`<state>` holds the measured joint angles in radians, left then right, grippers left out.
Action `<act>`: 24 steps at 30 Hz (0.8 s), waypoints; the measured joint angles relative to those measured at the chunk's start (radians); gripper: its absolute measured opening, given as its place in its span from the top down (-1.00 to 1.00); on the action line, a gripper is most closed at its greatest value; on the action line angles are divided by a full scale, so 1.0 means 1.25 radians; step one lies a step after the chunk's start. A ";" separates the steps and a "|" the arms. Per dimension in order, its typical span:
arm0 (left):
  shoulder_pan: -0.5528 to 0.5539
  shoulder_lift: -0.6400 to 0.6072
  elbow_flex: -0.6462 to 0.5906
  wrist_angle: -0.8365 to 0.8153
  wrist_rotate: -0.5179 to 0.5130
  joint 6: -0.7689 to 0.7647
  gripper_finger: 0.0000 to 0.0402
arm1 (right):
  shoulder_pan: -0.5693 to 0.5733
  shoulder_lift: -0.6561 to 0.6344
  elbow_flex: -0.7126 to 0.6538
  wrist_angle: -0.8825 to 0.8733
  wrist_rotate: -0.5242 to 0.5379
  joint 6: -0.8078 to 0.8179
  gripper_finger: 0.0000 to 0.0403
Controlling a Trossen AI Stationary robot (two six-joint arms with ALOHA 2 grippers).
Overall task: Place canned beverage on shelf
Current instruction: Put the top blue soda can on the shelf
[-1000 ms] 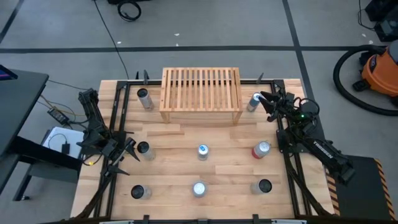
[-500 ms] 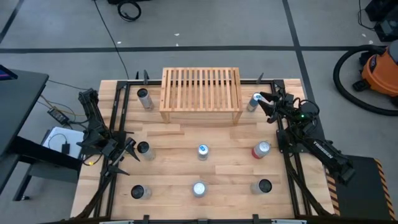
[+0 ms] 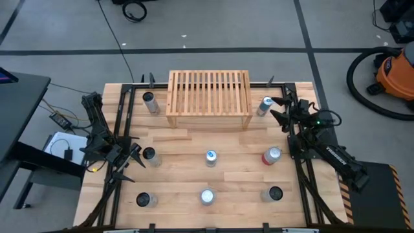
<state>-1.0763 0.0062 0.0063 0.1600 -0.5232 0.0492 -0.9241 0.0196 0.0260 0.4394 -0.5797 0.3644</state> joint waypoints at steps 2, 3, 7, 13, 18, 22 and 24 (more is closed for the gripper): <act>0.000 0.000 0.000 0.001 0.000 0.011 -0.56 | 0.000 0.000 0.021 -0.022 0.034 -0.028 -0.60; 0.000 0.000 0.000 0.007 0.000 0.012 -0.56 | 0.000 0.000 0.033 -0.043 0.054 -0.044 -0.60; 0.000 0.000 0.000 0.051 0.000 -0.019 -0.56 | 0.000 0.000 0.086 -0.149 0.131 -0.086 -0.60; 0.000 0.000 0.000 0.089 -0.004 -0.031 -0.56 | 0.000 0.036 0.135 -0.241 0.204 -0.090 -0.60; 0.000 0.000 0.001 0.093 -0.056 -0.045 -0.56 | 0.000 0.108 0.195 -0.292 0.184 -0.084 -0.60; 0.000 0.000 0.024 0.076 -0.068 -0.049 -0.56 | 0.000 0.173 0.276 -0.384 0.179 -0.117 -0.60; 0.000 0.000 0.040 0.082 -0.068 -0.029 -0.56 | 0.000 0.204 0.321 -0.444 0.187 -0.140 -0.60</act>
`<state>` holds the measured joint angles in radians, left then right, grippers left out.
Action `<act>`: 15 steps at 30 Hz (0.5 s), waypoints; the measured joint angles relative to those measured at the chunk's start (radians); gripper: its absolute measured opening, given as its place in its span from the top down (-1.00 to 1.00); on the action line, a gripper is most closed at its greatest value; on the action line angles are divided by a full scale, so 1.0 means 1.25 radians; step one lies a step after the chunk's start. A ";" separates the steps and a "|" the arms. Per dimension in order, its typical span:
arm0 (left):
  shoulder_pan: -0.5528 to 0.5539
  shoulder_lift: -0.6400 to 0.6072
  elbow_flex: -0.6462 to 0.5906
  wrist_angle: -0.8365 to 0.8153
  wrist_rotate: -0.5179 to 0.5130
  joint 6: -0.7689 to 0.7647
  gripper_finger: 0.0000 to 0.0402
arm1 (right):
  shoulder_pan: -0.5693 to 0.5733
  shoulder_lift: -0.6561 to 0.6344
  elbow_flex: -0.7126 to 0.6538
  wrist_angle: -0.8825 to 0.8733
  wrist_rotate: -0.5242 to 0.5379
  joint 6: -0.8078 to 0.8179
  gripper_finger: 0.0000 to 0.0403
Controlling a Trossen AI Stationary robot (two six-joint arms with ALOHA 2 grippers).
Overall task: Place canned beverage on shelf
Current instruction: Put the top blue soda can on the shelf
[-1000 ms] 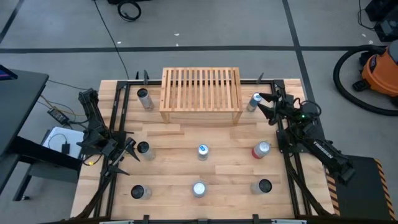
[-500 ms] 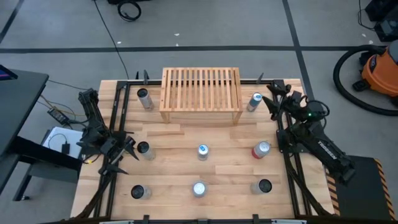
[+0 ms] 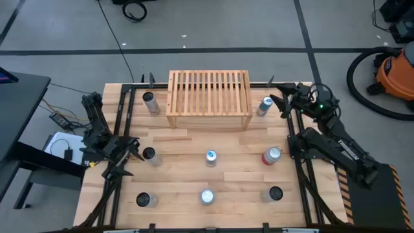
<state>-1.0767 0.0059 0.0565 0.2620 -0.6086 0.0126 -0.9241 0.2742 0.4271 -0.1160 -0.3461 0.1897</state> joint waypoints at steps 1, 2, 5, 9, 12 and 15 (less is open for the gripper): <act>0.000 0.000 0.005 -0.003 0.000 0.012 -0.56 | 0.000 0.016 0.023 -0.034 0.005 -0.014 -0.60; 0.000 0.000 0.010 -0.006 0.000 0.021 -0.56 | 0.000 0.031 0.044 -0.067 0.012 -0.031 -0.60; 0.000 0.000 0.018 -0.002 -0.001 0.040 -0.56 | 0.000 0.072 0.096 -0.169 0.056 -0.072 -0.60; 0.000 0.000 0.018 -0.024 -0.001 0.036 -0.56 | 0.000 0.115 0.119 -0.262 0.129 -0.096 -0.60; 0.000 0.000 0.018 -0.029 0.000 0.024 -0.56 | 0.000 0.149 0.118 -0.303 0.184 -0.093 -0.60; 0.000 0.000 0.018 -0.029 0.000 0.020 -0.56 | 0.000 0.187 0.118 -0.319 0.205 -0.080 -0.60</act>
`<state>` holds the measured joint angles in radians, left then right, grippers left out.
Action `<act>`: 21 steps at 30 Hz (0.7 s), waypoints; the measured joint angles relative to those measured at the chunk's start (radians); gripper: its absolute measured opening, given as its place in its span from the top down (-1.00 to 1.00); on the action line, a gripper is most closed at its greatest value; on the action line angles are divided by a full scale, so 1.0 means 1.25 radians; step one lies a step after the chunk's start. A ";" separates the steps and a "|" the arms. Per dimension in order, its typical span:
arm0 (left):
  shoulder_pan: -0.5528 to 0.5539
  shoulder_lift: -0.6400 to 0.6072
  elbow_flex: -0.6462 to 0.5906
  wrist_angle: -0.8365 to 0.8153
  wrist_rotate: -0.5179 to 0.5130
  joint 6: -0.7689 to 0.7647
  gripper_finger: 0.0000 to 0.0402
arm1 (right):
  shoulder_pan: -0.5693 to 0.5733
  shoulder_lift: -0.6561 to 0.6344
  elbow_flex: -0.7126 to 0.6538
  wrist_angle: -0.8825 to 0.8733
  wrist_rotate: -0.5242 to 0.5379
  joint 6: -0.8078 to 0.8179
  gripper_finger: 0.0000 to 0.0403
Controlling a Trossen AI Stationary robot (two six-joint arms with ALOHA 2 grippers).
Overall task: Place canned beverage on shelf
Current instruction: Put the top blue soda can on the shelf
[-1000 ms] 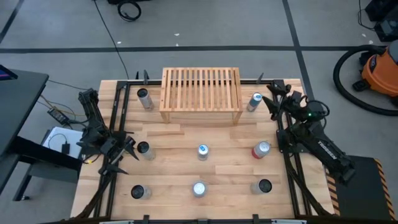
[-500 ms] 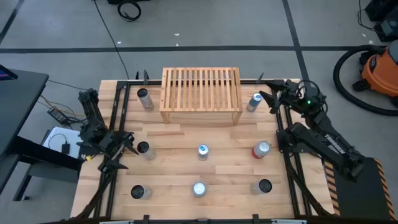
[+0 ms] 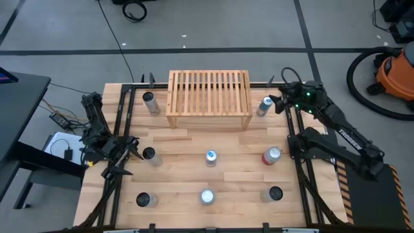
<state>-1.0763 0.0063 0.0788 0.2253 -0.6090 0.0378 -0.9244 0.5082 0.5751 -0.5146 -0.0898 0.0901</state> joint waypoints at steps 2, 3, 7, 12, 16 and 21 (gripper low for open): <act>0.000 0.000 0.000 0.000 0.000 0.000 -0.56 | 0.000 0.023 0.000 0.001 -0.003 0.015 -0.60; 0.000 0.000 0.000 -0.001 0.000 0.000 -0.56 | 0.000 0.036 0.000 0.002 -0.004 0.021 -0.60; 0.000 0.000 0.000 -0.001 0.000 0.000 -0.56 | 0.000 0.091 0.000 -0.014 -0.004 0.038 -0.60; 0.000 0.000 0.000 -0.006 0.000 0.000 -0.56 | 0.019 0.151 0.000 -0.020 0.000 0.038 -0.60; 0.000 0.000 0.001 -0.006 0.000 0.000 -0.56 | 0.041 0.178 0.000 -0.020 0.055 0.037 -0.60; 0.000 0.000 0.001 -0.006 0.000 0.000 -0.56 | 0.065 0.206 0.000 -0.020 0.099 0.038 -0.60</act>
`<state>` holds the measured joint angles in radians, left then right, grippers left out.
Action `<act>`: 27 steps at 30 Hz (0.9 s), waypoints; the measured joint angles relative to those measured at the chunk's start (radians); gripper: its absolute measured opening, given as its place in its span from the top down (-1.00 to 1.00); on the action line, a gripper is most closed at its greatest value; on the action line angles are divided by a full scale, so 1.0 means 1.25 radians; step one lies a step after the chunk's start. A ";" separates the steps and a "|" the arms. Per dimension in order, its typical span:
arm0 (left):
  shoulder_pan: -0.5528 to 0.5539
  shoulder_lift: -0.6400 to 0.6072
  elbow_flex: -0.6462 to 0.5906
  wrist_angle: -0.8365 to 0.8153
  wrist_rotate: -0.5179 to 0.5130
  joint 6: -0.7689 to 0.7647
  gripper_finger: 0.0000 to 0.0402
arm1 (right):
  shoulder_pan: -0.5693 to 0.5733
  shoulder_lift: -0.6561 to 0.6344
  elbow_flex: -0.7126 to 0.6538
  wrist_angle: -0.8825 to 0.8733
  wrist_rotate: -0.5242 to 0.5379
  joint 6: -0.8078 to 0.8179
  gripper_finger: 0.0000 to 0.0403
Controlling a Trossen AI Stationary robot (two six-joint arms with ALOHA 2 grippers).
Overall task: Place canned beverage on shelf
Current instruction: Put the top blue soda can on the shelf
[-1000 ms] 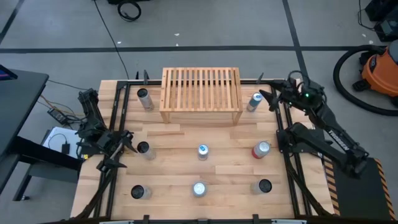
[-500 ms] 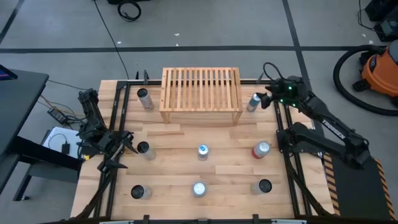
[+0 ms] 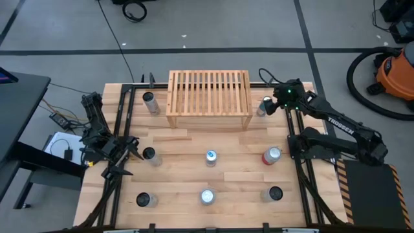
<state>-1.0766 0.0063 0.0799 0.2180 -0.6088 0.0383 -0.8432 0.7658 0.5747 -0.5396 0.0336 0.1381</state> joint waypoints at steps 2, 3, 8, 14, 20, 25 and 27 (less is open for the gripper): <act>0.000 0.000 0.000 0.000 0.000 0.000 -0.56 | 0.007 0.012 0.000 0.001 0.000 0.000 -0.60; 0.000 0.000 0.000 0.000 0.000 0.000 -0.56 | 0.010 0.017 0.000 0.003 0.000 0.000 -0.60; 0.000 0.000 0.000 -0.002 0.000 0.000 -0.56 | 0.023 0.046 0.000 0.007 0.026 0.019 -0.60; 0.000 0.000 0.000 -0.006 0.000 0.000 -0.56 | 0.026 0.076 0.000 0.010 0.065 0.019 -0.60; 0.000 0.000 0.000 -0.006 0.000 0.000 -0.56 | 0.026 0.088 0.000 0.004 0.059 0.015 -0.60; 0.000 0.000 0.001 -0.006 0.000 0.000 -0.56 | 0.033 0.091 0.000 0.004 0.059 0.013 -0.51; 0.000 0.000 0.001 -0.006 0.000 0.000 -0.56 | 0.039 0.091 0.000 0.004 0.059 0.013 -0.41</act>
<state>-1.0767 0.0063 0.0807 0.2108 -0.6086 0.0382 -0.7940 0.8799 0.5743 -0.5343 0.1078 0.1543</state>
